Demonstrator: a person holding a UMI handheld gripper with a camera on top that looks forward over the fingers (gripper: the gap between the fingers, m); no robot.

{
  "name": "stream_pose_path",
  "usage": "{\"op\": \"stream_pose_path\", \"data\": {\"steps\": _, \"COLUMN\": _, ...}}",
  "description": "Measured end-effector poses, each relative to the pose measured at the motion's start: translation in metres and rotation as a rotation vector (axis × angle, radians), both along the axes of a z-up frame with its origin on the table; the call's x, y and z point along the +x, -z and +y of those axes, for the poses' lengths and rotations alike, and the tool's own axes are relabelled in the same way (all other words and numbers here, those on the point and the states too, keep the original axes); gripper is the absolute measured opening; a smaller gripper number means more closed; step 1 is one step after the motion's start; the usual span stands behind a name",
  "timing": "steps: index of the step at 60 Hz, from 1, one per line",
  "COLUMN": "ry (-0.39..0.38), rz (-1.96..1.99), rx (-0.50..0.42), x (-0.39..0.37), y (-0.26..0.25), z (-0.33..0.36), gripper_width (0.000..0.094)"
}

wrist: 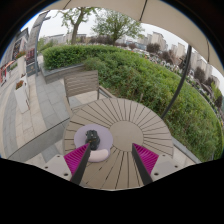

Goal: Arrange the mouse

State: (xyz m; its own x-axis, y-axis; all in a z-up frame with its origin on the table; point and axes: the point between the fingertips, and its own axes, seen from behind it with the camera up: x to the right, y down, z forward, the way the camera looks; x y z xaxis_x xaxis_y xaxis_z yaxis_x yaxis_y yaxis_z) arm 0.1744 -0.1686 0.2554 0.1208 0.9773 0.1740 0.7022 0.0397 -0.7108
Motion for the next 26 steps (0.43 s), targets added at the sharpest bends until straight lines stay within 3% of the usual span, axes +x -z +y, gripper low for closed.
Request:
{"op": "stream_pose_path", "data": {"steps": 8, "ry": 0.042, "rz": -0.004, "rx": -0.017, "x": 0.037, "y": -0.001, "z": 0.003, "gripper_width": 0.0852}}
{"op": "stream_pose_path", "data": {"steps": 16, "ry": 0.061, "rz": -0.026, "rx": -0.091, "x": 0.06, "y": 0.013, "z": -0.005, "gripper_width": 0.0852}}
{"op": "stream_pose_path", "data": {"steps": 26, "ry": 0.088, "rz": -0.01, "rx": -0.066, "x": 0.064, "y": 0.011, "z": 0.005, "gripper_width": 0.0853}}
